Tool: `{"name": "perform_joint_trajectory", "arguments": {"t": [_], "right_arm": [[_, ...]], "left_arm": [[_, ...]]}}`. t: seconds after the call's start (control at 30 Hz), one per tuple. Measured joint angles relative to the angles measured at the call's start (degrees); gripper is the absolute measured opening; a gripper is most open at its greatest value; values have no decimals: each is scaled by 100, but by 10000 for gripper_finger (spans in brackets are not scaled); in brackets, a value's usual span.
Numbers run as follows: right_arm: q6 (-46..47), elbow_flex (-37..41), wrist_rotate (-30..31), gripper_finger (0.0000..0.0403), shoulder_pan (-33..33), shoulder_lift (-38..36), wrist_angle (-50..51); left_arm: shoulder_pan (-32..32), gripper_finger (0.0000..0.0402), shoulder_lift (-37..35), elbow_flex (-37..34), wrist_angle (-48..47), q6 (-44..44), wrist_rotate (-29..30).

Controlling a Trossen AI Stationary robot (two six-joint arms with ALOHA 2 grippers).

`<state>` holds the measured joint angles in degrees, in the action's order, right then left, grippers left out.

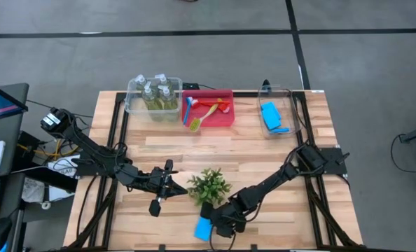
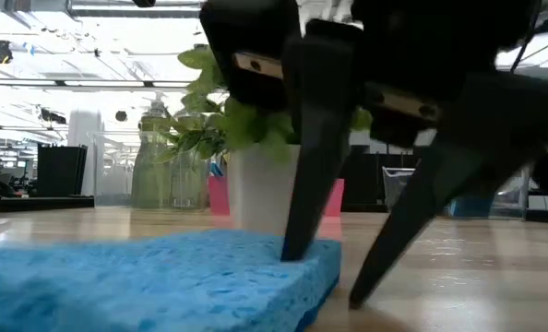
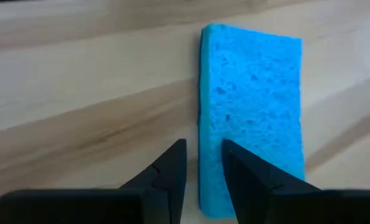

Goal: Pick & Place Kitchen Sink Supplies
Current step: Put the blue sponge into the transparent bin

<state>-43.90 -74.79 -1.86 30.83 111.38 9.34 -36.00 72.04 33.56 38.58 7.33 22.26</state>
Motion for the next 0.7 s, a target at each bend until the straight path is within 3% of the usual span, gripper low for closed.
{"name": "perform_joint_trajectory", "arguments": {"t": [0.13,0.47,0.6,0.7], "right_arm": [[31,-84,-307,97,-88,88,-4],[90,-94,-412,94,-138,108,20],[90,-94,-410,66,-138,108,68],[84,-94,-408,22,-138,108,87]], "left_arm": [[0,4,1,0,-5,0,0],[1,4,1,-2,-19,2,0],[0,4,1,-2,-19,0,0],[0,4,1,-4,-19,1,0]]}}
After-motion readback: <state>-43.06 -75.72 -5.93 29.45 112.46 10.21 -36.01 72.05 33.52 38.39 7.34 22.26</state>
